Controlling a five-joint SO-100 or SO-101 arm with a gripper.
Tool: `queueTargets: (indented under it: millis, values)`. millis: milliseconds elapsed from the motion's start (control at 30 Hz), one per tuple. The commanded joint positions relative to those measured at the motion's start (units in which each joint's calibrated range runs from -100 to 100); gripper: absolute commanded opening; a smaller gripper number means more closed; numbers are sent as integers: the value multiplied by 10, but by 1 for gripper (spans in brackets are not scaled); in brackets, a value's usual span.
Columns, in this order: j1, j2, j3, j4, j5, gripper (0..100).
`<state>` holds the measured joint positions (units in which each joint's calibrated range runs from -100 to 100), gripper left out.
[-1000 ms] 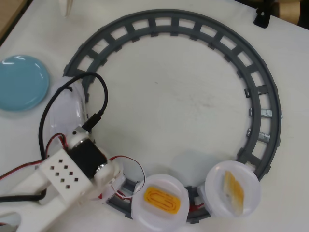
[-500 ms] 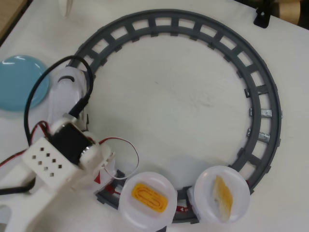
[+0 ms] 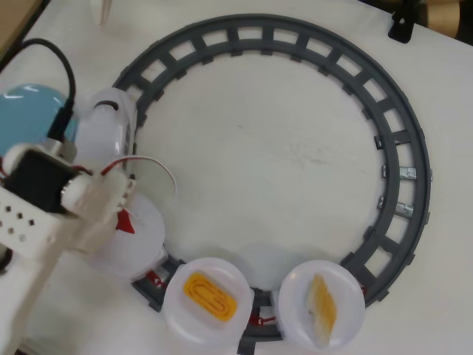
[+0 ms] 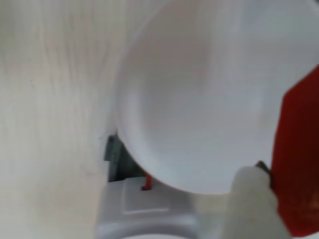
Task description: Pick up the sushi from the Shinkansen and put it on the blue dish
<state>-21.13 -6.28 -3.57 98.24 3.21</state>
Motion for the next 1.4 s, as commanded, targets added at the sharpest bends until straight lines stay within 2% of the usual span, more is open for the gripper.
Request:
queueTargets:
  millis: [0, 467, 767, 1367]
  values:
    - [-50, -12, -46, 9, 0, 6]
    - [-239, -11, -67, -19, -3, 6]
    - [-301, 36, -82, -58, 0, 6]
    - [-348, 354, -419, -57, -2, 6]
